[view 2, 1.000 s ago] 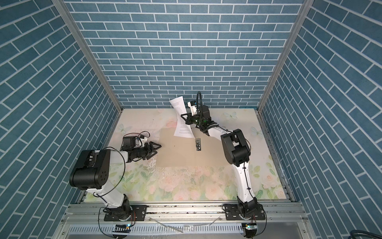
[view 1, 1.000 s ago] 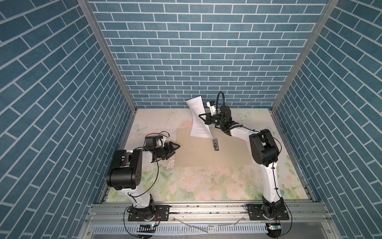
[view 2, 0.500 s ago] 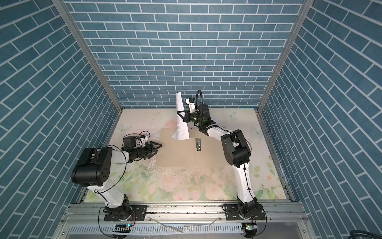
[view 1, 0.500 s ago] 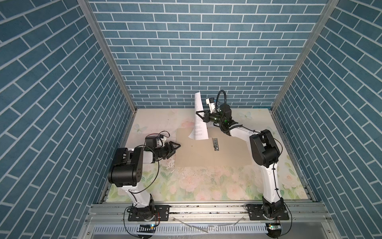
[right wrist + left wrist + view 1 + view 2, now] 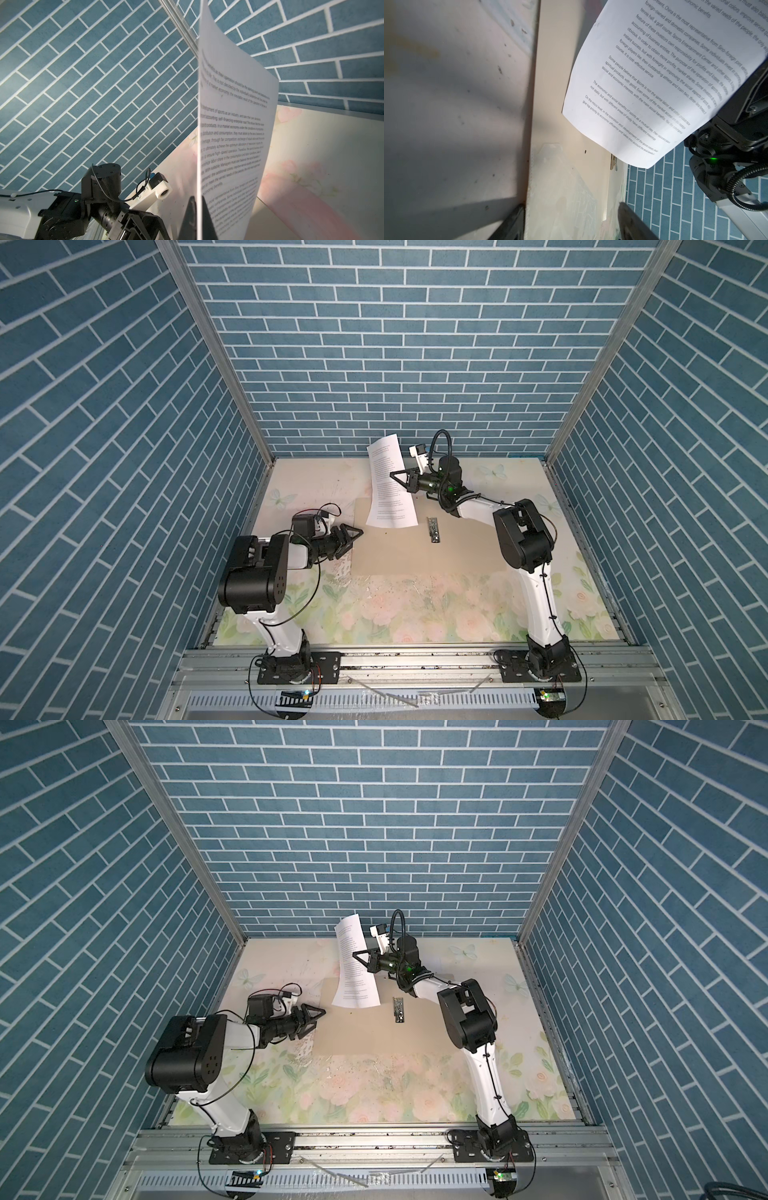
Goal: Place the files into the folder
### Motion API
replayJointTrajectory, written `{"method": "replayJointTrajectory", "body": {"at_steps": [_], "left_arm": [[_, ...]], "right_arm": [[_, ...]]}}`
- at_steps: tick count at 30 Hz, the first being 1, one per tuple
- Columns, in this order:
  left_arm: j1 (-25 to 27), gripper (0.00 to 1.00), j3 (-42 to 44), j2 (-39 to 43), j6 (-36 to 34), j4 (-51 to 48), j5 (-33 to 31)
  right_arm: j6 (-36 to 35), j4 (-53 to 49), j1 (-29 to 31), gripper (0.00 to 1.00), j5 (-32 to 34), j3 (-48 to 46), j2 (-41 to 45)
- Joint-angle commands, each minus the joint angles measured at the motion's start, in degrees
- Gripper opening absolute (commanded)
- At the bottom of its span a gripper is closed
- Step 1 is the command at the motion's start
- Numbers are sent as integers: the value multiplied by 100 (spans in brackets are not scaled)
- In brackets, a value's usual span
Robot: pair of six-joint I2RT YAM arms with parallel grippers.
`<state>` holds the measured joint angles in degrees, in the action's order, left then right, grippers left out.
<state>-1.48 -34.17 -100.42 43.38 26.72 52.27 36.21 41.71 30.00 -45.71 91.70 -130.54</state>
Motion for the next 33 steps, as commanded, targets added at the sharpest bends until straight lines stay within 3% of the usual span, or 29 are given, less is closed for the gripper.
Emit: {"method": "replayJointTrajectory", "body": {"at_steps": [1, 8, 17, 29, 33], "left_arm": [[-2, 71, 157, -263, 36, -286, -181], [-2, 70, 245, -363, 249, 88, -94], [-2, 69, 295, -390, 394, 309, -36], [-6, 66, 342, -395, 643, 639, 33], [-2, 66, 359, -399, 646, 665, 29]], "right_arm": [[-61, 142, -33, 0, -36, -150, 130], [-50, 466, -29, 0, -464, -8, -77], [554, 1488, -11, 0, -1204, 296, -463], [-16, 1141, 127, 0, -1195, 59, -111], [213, 1292, 135, 0, -1220, 94, -192]]}}
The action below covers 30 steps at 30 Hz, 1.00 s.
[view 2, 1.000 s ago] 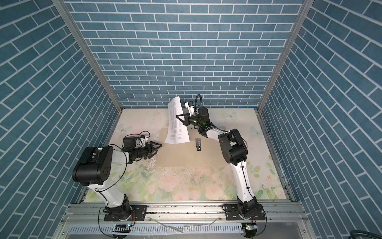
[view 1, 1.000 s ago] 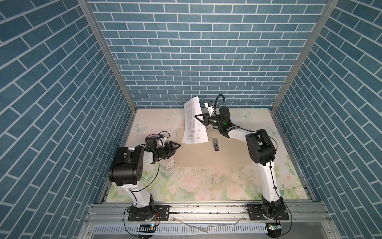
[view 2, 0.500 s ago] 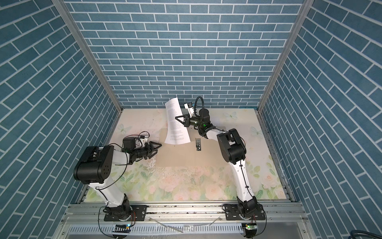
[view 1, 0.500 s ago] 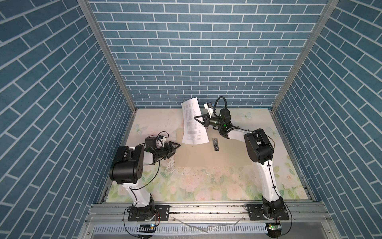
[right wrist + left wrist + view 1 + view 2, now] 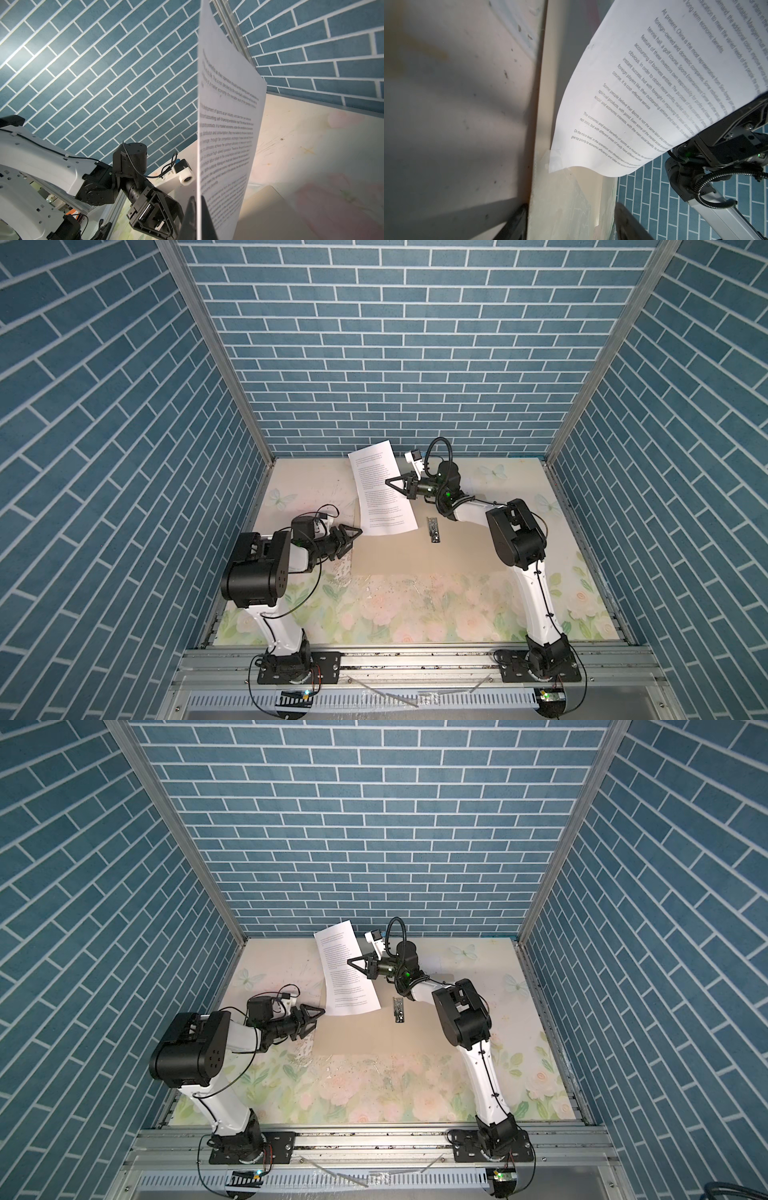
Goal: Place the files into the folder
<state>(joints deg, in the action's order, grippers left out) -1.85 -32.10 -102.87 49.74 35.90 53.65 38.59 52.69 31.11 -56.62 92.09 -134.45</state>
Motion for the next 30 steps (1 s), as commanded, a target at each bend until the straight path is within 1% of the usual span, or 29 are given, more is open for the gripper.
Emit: {"method": "replayJointTrajectory", "body": {"at_steps": [1, 6, 11, 17, 24, 30], "left_arm": [[35, 66, 150, -163, 15, -244, -94], [35, 66, 181, -210, 137, -29, -49], [35, 66, 220, -318, 278, 251, 13], [35, 65, 292, -451, 528, 717, 49], [34, 64, 291, -453, 561, 778, 59], [34, 63, 292, -452, 574, 814, 66]], "right_arm": [[84, 300, 26, 0, -123, 49, 157], [536, 764, 18, 0, -70, -11, -65], [695, 907, -21, 0, -7, -112, -105], [1008, 970, -147, 0, -115, -106, -339], [975, 836, -176, 0, -200, -194, -485], [866, 713, -185, 0, -149, -379, -426]]}}
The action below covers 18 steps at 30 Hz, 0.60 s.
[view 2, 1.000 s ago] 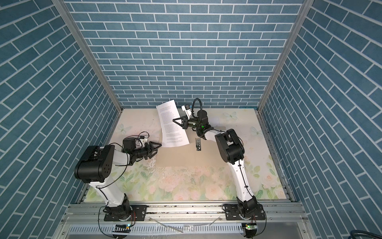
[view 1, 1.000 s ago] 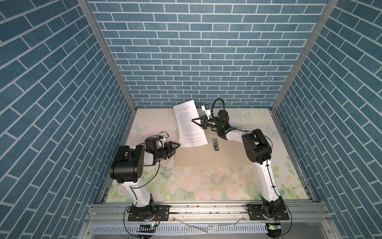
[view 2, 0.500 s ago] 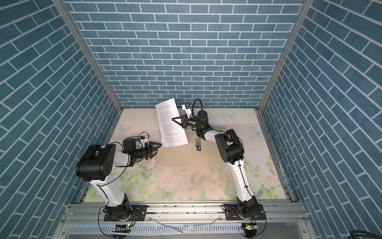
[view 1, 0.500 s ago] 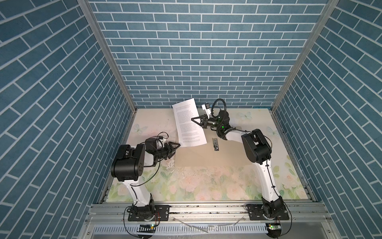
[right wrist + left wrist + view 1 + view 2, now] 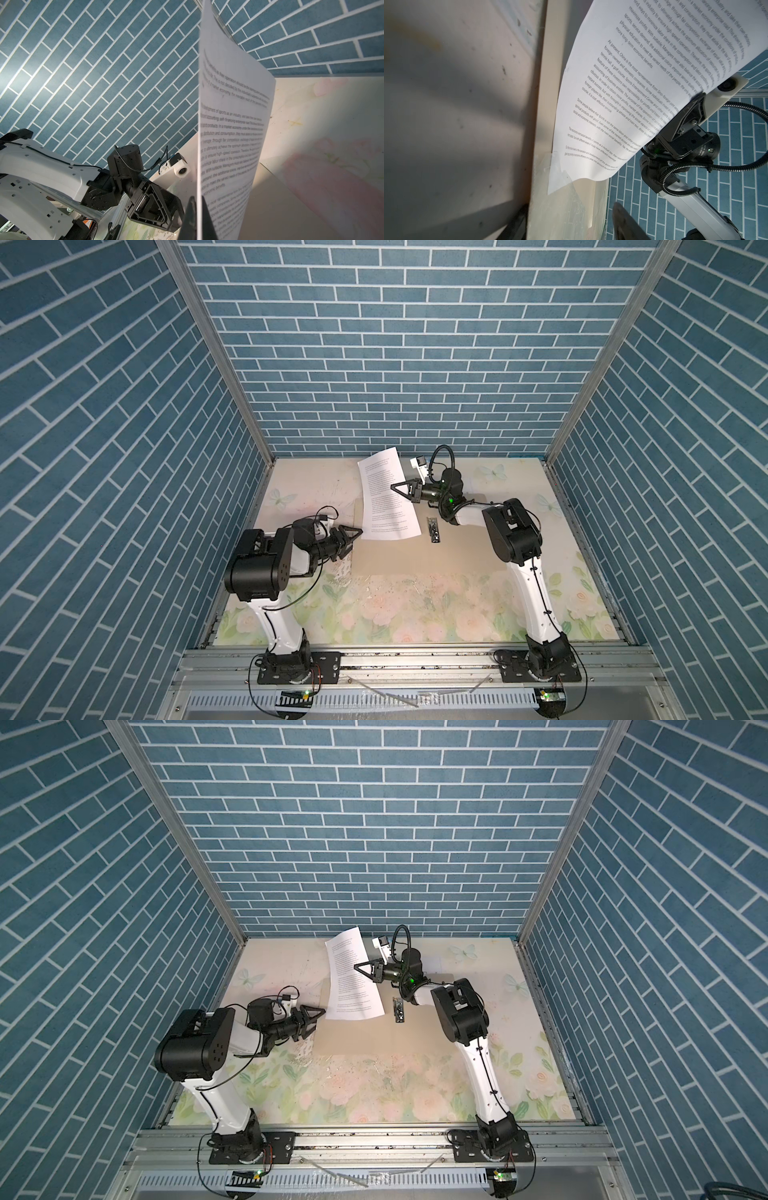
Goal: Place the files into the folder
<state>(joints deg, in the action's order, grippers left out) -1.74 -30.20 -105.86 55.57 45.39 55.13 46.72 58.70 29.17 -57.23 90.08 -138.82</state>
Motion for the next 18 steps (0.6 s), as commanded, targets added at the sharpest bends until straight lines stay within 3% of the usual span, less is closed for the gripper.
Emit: {"method": "replayJointTrajectory", "body": {"at_steps": [1, 12, 18], "left_arm": [[24, 63, 103, -154, -11, -124, -81], [24, 62, 137, -206, 63, 32, -46], [24, 62, 146, -207, 87, 67, -47]], "right_arm": [[48, 111, 10, 0, -87, -210, 11], [439, 358, 28, 0, 25, -559, 20], [6, -889, 28, 0, 382, -647, 338]]}}
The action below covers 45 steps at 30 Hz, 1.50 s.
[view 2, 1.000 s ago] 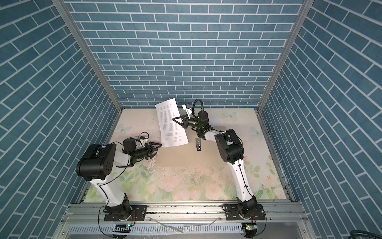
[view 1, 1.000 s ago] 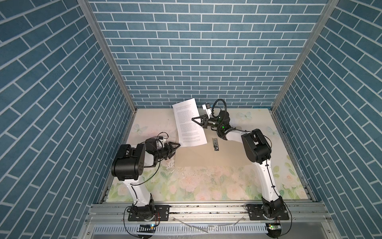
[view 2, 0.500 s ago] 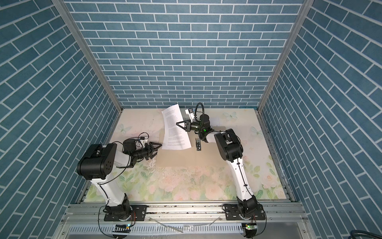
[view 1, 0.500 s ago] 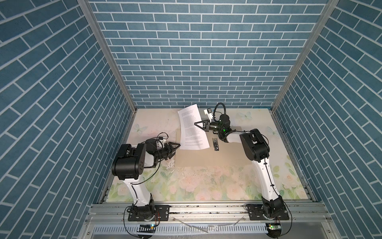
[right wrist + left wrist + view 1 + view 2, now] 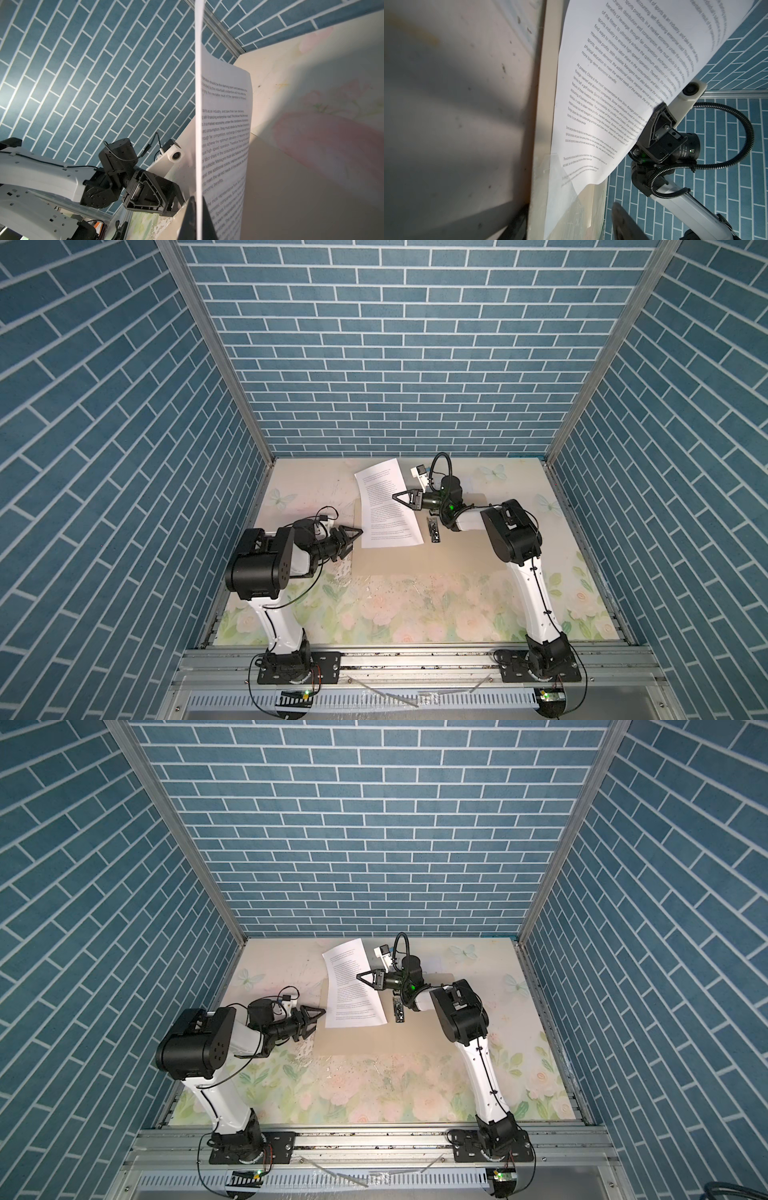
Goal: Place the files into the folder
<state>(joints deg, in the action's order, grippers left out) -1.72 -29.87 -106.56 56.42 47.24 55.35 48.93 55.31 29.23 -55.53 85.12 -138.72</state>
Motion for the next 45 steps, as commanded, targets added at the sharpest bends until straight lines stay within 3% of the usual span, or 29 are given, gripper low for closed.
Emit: {"method": "replayJointTrajectory", "body": {"at_steps": [1, 6, 15, 35, 45], "left_arm": [[22, 62, 121, -137, 5, -119, -77], [18, 62, 139, -154, 1, -88, -77], [22, 62, 229, -334, 234, 377, -51], [22, 61, 334, -631, 604, 1120, 2], [22, 61, 349, -655, 641, 1195, -16]], "right_arm": [[-342, -845, 22, 0, 288, -133, 404], [-864, -2297, 21, 0, 866, -14, 756], [-1394, -3433, 261, 0, 1762, 193, 958], [-1113, -3081, 390, 0, 1952, -283, 1221], [-1122, -3683, 424, 0, 2037, -400, 1545]]}}
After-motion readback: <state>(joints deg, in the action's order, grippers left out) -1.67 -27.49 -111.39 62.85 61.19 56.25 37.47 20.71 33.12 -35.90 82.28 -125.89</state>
